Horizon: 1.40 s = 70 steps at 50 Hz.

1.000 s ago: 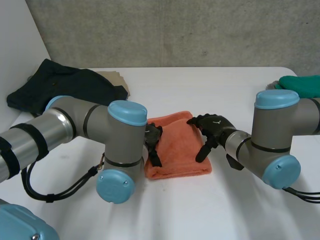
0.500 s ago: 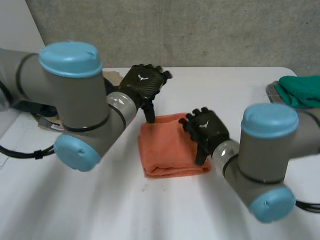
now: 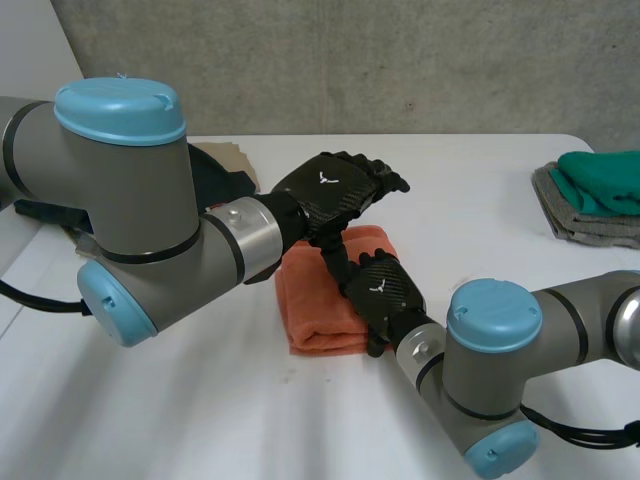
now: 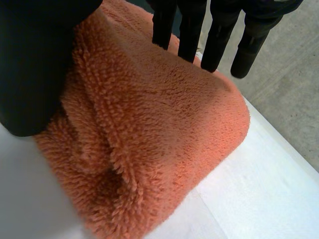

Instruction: Fold the laundry.

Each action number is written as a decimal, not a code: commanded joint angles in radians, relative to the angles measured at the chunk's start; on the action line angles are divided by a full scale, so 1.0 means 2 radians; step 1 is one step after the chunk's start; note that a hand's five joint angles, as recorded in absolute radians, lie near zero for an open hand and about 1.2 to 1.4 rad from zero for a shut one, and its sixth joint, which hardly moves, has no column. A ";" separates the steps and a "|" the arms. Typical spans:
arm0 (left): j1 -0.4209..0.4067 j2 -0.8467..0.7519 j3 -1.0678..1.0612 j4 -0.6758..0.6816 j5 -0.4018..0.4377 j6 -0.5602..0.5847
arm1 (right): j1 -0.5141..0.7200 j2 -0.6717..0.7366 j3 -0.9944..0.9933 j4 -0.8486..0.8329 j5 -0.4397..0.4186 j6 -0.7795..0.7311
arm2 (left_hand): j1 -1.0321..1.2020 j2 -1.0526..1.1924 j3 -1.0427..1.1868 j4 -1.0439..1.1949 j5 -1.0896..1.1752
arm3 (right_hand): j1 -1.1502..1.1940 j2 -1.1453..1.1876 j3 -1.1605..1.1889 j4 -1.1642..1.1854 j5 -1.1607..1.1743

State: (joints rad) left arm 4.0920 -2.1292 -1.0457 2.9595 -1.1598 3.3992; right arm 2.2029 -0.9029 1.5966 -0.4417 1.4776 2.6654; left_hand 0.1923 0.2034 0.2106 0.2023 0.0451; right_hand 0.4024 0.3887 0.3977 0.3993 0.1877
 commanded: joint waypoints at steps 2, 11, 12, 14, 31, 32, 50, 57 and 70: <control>0.000 0.002 0.001 0.001 -0.001 0.000 | -0.001 0.011 -0.017 -0.011 0.000 -0.004 | 0.009 0.004 0.000 0.004 -0.005 | 0.117 0.124 0.119 0.119 0.137; 0.000 0.008 0.001 0.001 -0.001 0.000 | -0.001 0.029 -0.044 -0.015 -0.002 -0.004 | 0.008 0.002 -0.001 0.003 -0.006 | 0.267 0.274 0.269 0.268 0.287; 0.000 0.008 0.002 0.001 -0.001 0.000 | -0.001 0.030 -0.047 -0.015 -0.002 -0.004 | 0.008 0.002 -0.001 0.003 -0.006 | 0.270 0.277 0.272 0.271 0.290; 0.000 0.009 0.002 0.001 -0.001 0.000 | -0.001 0.030 -0.054 -0.015 -0.001 -0.004 | 0.008 0.002 -0.001 0.003 -0.006 | 0.267 0.274 0.269 0.269 0.287; 0.003 0.015 0.007 0.002 -0.001 0.000 | -0.003 0.026 -0.081 -0.022 0.001 -0.010 | 0.006 0.001 -0.003 0.001 -0.007 | 0.497 0.504 0.499 0.498 0.517; 0.003 0.015 0.007 0.002 -0.001 0.000 | -0.005 0.020 -0.083 -0.025 0.001 -0.010 | 0.008 0.002 -0.002 0.003 -0.006 | 0.497 0.504 0.499 0.498 0.517; 0.010 0.030 0.073 0.005 -0.003 -0.026 | -0.180 -0.010 -0.246 -0.058 -0.041 0.049 | 0.005 -0.001 -0.004 0.000 -0.009 | 0.497 0.504 0.499 0.498 0.517; 0.008 0.030 0.078 0.005 -0.002 -0.037 | -0.294 0.012 -0.291 -0.128 -0.080 0.098 | 0.005 -0.001 -0.004 0.000 -0.009 | 0.497 0.504 0.499 0.498 0.517; 0.002 0.025 0.071 0.005 -0.002 -0.036 | -0.431 0.181 -0.340 -0.225 -0.173 0.133 | 0.006 0.001 -0.003 0.001 -0.007 | 0.497 0.504 0.499 0.498 0.517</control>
State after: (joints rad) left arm 4.1000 -2.0729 -0.8943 2.9697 -1.1642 3.3257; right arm 1.4363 -0.6919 0.9428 -0.8442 1.2050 2.9224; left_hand 0.1923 0.2034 0.2106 0.2022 0.0451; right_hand 1.0033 1.1406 1.1564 1.1925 0.8915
